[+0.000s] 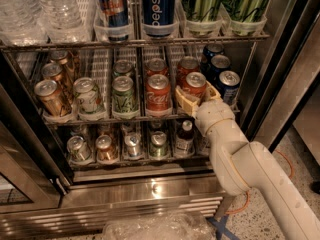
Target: Pick coke can from middle shelf of fridge
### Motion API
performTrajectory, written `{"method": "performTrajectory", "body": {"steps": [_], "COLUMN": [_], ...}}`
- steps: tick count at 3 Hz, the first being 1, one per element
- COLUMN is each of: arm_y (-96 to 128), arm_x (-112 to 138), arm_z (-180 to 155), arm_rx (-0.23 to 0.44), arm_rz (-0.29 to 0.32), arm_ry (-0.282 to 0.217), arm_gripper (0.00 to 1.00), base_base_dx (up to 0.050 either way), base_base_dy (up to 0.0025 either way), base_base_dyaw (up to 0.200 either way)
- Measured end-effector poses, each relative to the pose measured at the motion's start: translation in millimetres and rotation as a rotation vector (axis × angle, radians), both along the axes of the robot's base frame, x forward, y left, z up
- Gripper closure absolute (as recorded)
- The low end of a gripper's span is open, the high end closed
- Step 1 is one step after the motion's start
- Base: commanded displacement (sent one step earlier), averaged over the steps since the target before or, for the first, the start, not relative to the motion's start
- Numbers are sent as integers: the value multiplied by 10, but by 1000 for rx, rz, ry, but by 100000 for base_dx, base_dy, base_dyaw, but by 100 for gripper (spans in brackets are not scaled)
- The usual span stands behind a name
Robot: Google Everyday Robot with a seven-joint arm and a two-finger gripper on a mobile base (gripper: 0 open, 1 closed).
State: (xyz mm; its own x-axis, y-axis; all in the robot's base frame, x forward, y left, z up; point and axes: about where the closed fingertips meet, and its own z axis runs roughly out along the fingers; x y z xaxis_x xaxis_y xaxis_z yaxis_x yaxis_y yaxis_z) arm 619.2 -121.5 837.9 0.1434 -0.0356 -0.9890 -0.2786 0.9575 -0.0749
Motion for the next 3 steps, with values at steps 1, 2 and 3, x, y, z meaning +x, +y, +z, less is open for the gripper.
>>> {"method": "performTrajectory", "body": {"steps": [1, 2, 3], "arm_y": [3, 21, 35], "arm_x": [-10, -112, -237], "arm_z": [21, 143, 314], "arm_rx": [-1, -22, -46], "arm_rz": [2, 30, 60], "arm_ry": [-3, -11, -35], "arm_gripper": [100, 100, 100], "base_base_dx": [0, 0, 0], "base_base_dy": [0, 0, 0], "base_base_dyaw": [0, 0, 0]}}
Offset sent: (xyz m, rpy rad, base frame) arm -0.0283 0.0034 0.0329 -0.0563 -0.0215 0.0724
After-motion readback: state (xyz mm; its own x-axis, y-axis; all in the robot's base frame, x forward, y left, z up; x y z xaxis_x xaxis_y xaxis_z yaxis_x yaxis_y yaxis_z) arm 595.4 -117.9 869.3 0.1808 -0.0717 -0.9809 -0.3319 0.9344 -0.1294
